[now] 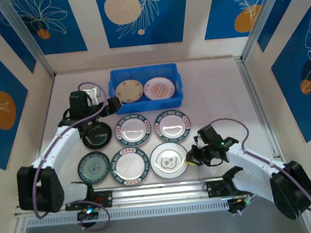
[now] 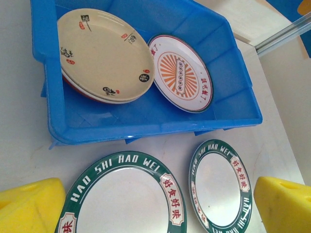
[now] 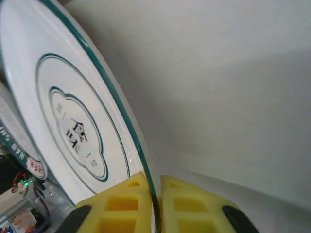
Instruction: Place the plates into the plastic bin on the countertop
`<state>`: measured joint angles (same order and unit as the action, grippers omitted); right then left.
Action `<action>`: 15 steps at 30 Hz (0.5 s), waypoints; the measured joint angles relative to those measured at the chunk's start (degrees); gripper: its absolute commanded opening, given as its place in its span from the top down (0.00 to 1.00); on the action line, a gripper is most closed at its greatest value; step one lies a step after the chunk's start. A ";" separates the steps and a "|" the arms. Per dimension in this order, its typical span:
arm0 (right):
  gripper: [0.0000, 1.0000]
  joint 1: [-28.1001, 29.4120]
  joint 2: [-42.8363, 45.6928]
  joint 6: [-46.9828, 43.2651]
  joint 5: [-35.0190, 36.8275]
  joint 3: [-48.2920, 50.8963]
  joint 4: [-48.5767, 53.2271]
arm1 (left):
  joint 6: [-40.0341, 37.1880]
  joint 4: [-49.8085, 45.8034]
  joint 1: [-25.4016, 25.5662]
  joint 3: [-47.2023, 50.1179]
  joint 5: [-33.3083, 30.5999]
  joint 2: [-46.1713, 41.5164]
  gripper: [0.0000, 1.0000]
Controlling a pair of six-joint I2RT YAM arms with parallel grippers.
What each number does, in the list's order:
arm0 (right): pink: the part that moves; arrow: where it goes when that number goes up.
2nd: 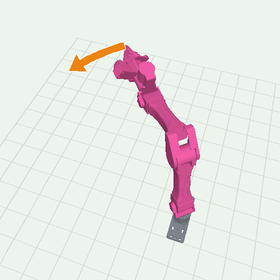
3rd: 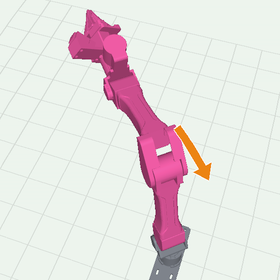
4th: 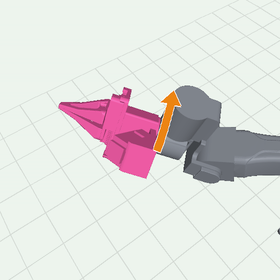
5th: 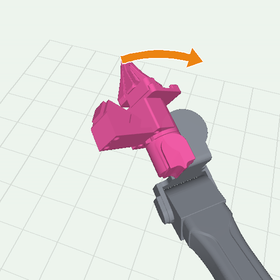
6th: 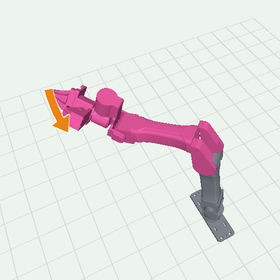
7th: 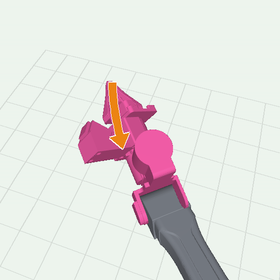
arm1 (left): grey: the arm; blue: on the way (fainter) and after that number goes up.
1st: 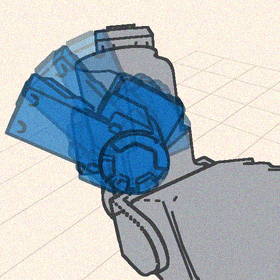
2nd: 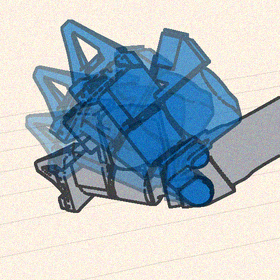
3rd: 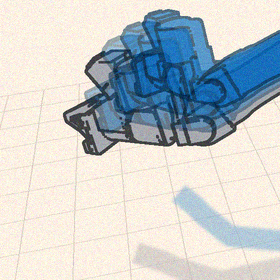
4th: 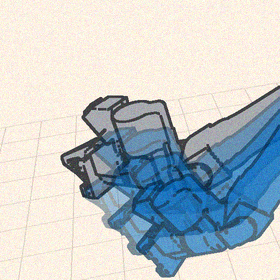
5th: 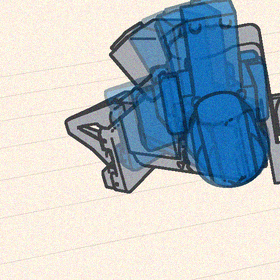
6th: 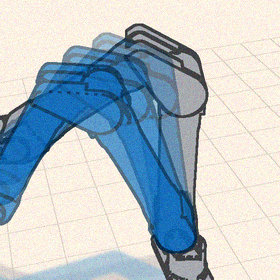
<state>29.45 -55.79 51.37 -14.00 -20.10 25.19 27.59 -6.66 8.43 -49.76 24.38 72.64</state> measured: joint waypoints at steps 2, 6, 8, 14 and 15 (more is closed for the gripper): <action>0.96 -0.11 1.81 -0.02 -0.17 0.02 0.13 | 0.28 0.20 0.00 0.00 0.00 0.15 0.01; 1.00 -0.44 5.70 0.17 0.50 0.55 1.79 | 0.57 0.28 0.00 0.00 0.00 0.33 0.01; 1.00 -0.52 7.78 0.39 1.07 0.74 3.17 | 0.59 0.28 0.00 0.00 0.00 0.33 0.01; 1.00 -0.42 14.53 0.63 3.21 0.13 10.14 | 0.59 0.24 0.02 -0.02 0.24 0.31 0.02; 1.00 -0.09 15.89 0.59 4.04 -0.66 12.17 | 0.57 0.24 0.07 -0.04 0.28 0.31 0.02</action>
<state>29.36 -39.90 51.96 -9.96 -20.75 37.36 28.16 -6.42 8.49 -49.80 24.67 72.95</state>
